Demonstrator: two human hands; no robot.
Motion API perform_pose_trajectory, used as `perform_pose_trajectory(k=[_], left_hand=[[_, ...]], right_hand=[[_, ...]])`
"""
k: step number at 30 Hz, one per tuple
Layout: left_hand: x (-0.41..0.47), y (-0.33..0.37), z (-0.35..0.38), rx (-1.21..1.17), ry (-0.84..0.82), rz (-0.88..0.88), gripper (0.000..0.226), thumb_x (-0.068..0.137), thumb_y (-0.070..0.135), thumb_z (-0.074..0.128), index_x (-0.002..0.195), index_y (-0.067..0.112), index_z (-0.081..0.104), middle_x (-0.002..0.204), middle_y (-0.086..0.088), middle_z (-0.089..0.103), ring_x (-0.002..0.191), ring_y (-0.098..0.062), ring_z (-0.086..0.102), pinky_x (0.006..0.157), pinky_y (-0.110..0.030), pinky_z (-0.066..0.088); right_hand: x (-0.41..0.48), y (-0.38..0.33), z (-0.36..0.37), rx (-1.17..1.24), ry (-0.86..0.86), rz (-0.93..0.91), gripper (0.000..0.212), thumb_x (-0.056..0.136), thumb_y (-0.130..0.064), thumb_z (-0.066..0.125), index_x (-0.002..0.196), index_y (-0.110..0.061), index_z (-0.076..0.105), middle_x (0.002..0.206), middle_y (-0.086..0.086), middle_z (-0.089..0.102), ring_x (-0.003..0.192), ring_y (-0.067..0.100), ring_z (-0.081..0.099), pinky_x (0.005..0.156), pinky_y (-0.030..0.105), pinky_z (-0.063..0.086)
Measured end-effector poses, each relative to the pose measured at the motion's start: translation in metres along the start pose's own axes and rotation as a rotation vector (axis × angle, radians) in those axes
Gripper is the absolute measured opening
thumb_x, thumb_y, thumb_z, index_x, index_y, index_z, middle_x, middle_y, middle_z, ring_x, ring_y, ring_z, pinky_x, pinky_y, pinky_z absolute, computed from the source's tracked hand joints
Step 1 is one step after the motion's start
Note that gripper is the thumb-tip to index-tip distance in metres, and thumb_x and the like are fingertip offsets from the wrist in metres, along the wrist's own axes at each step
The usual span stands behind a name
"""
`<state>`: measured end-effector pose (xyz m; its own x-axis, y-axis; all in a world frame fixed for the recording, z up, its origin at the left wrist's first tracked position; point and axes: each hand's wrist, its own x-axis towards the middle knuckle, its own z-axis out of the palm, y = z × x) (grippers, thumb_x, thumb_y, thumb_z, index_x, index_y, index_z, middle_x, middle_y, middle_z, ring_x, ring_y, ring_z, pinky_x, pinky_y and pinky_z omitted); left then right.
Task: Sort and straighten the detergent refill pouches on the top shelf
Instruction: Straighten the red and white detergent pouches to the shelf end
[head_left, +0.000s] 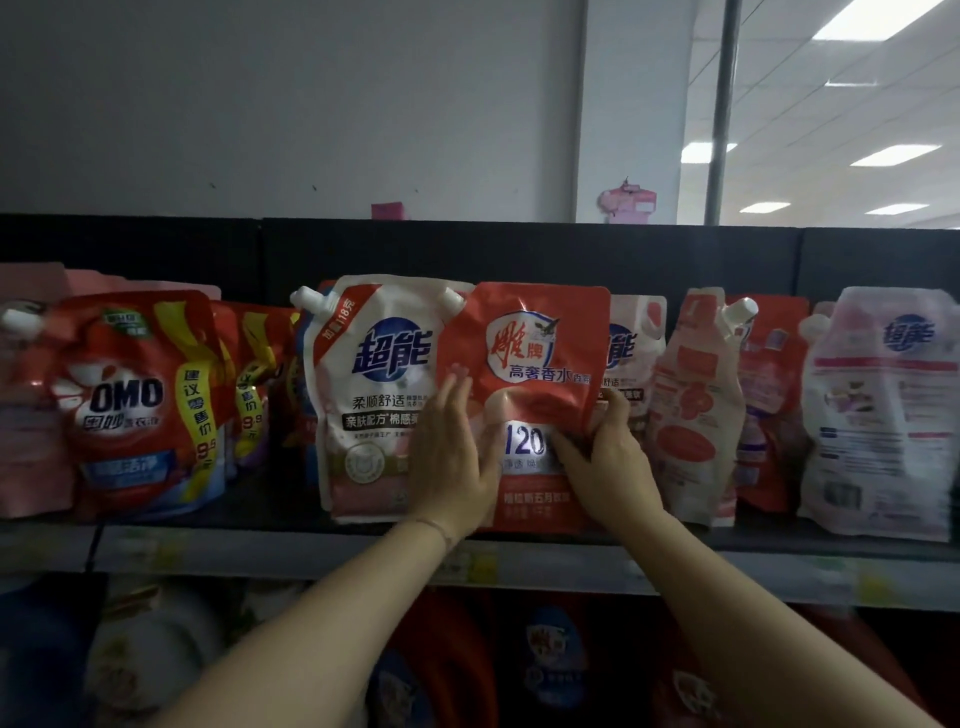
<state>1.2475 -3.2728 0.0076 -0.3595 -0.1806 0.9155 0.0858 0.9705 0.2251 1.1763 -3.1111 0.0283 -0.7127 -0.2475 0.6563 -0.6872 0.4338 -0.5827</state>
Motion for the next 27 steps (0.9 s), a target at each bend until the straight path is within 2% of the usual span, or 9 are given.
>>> perform_pose_trajectory(k=[3,5,8,11,17,22,23,26,27], left_hand=[[0.003,-0.015,-0.011,0.206,-0.289,0.335,0.084,0.088,0.075,0.016,0.151,0.026,-0.01,0.16,0.007,-0.017,0.147,-0.013,-0.01,0.117,-0.037,-0.002],[0.005,-0.022,-0.014,0.364,-0.407,0.517,0.091,0.083,0.081,0.008,0.149,0.026,-0.022,0.155,0.008,-0.03,0.145,-0.012,-0.021,0.115,-0.038,-0.005],[0.014,-0.027,-0.013,0.469,-0.537,0.599,0.109,0.075,0.087,0.02,0.147,0.02,-0.026,0.155,0.003,-0.032,0.144,-0.015,-0.025,0.116,-0.038,-0.012],[0.018,-0.028,-0.011,0.501,-0.595,0.583,0.114,0.068,0.09,0.018,0.141,0.022,-0.037,0.149,0.006,-0.042,0.141,-0.013,-0.032,0.117,-0.041,-0.013],[0.026,-0.037,0.002,0.5,-0.672,0.48,0.114,0.049,0.094,-0.014,0.132,0.022,-0.047,0.138,0.008,-0.055,0.132,-0.009,-0.045,0.116,-0.038,-0.016],[0.027,-0.044,0.031,0.591,-0.589,0.432,0.112,0.056,0.088,-0.003,0.132,0.018,-0.049,0.139,0.002,-0.054,0.132,-0.017,-0.045,0.11,-0.047,-0.021],[0.026,-0.048,0.038,0.621,-0.534,0.437,0.113,0.059,0.086,-0.002,0.136,0.016,-0.044,0.144,-0.001,-0.049,0.136,-0.019,-0.04,0.111,-0.049,-0.017],[0.027,-0.053,0.051,0.655,-0.469,0.417,0.11,0.068,0.08,0.0,0.148,0.009,-0.024,0.156,-0.008,-0.03,0.145,-0.025,-0.021,0.114,-0.052,-0.004],[0.027,-0.055,0.054,0.665,-0.471,0.412,0.108,0.069,0.078,0.0,0.148,0.008,-0.021,0.157,-0.009,-0.027,0.146,-0.025,-0.02,0.114,-0.052,-0.003]], right_hand=[[-0.009,0.008,-0.004,-0.307,0.114,-0.307,0.09,0.082,-0.069,0.045,0.149,-0.022,0.007,0.153,0.009,0.024,0.136,0.028,0.029,0.105,0.05,0.033],[-0.007,0.011,-0.005,-0.424,0.018,-0.525,0.095,0.079,-0.074,0.035,0.151,-0.025,-0.004,0.161,0.004,-0.003,0.146,0.019,0.0,0.114,0.049,0.016],[0.004,0.015,-0.006,-0.56,-0.242,-0.611,0.099,0.08,-0.078,0.027,0.147,-0.028,-0.028,0.152,-0.006,-0.036,0.139,0.009,-0.034,0.117,0.041,-0.005],[0.014,0.02,-0.008,-0.705,-0.356,-0.6,0.102,0.076,-0.083,0.021,0.142,-0.028,-0.035,0.15,0.001,-0.041,0.136,0.016,-0.041,0.116,0.044,-0.014],[0.03,0.023,0.003,-0.827,-0.431,-0.578,0.116,0.064,-0.091,0.029,0.133,-0.032,-0.044,0.142,0.006,-0.049,0.131,0.024,-0.046,0.105,0.044,-0.025],[0.047,0.034,0.019,-0.926,-0.386,-0.54,0.112,0.057,-0.092,0.008,0.129,-0.029,-0.05,0.14,0.011,-0.05,0.13,0.032,-0.044,0.107,0.05,-0.018],[0.049,0.038,0.024,-0.915,-0.338,-0.548,0.111,0.062,-0.087,0.015,0.135,-0.027,-0.044,0.146,0.014,-0.042,0.135,0.035,-0.036,0.109,0.053,-0.012],[0.053,0.043,0.039,-0.86,-0.26,-0.508,0.116,0.068,-0.077,0.046,0.153,-0.016,-0.003,0.157,0.025,0.01,0.143,0.045,0.011,0.106,0.06,0.016],[0.054,0.045,0.043,-0.844,-0.246,-0.49,0.113,0.07,-0.078,0.045,0.154,-0.015,0.002,0.155,0.025,0.017,0.142,0.044,0.016,0.105,0.06,0.019]])
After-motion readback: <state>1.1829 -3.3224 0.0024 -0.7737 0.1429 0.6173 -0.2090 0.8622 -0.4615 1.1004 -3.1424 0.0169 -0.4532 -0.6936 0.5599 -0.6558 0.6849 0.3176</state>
